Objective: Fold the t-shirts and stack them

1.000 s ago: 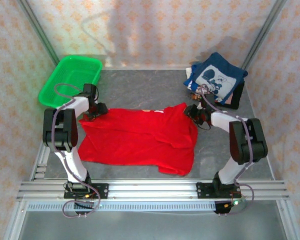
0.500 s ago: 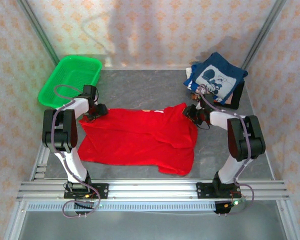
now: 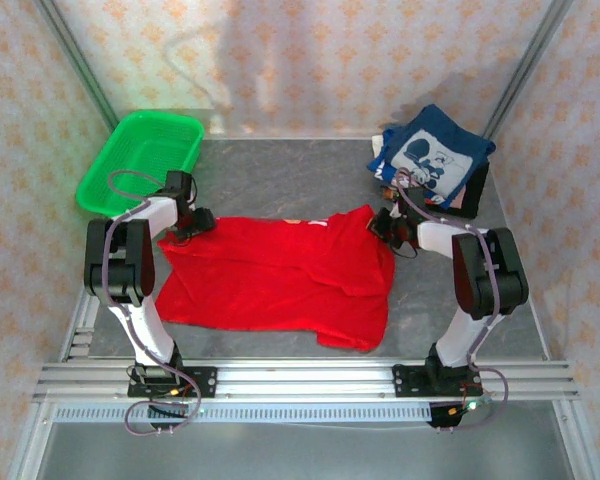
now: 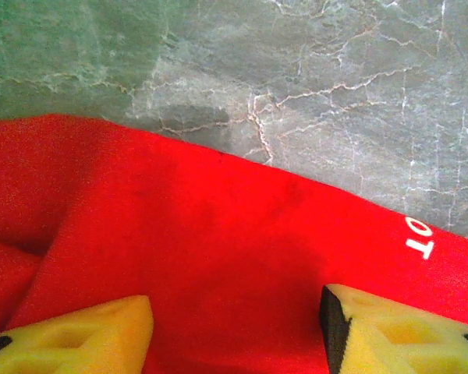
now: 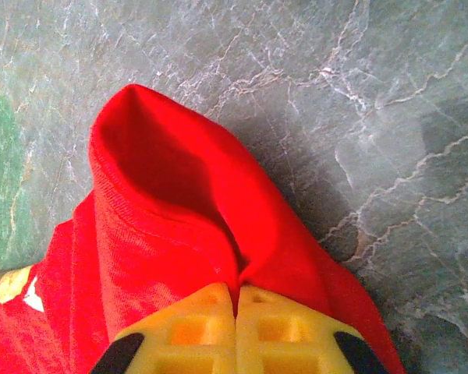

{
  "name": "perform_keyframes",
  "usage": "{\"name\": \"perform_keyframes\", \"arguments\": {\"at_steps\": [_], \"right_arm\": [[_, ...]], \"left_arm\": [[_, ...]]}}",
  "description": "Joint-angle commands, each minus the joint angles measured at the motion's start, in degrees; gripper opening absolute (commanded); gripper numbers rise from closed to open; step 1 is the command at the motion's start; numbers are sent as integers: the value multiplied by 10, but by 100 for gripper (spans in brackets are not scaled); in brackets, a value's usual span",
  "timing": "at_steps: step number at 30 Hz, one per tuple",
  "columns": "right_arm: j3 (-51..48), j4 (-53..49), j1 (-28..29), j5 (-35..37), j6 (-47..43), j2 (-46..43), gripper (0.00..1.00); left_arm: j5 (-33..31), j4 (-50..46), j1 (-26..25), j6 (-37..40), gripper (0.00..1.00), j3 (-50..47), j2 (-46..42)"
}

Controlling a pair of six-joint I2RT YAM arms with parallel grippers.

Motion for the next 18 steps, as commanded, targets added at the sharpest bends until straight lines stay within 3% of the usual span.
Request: {"name": "perform_keyframes", "arguments": {"at_steps": [1,11,18], "right_arm": [[3,32,3,25,5,-16,0],[-58,-7,-6,108,48,-110,0],[-118,-13,-21,121,99,-145,0]], "left_arm": [[-5,-27,4,5,60,-12,-3],[-23,-47,19,-6,60,-10,7],[-36,-68,26,-10,60,4,22]]}}
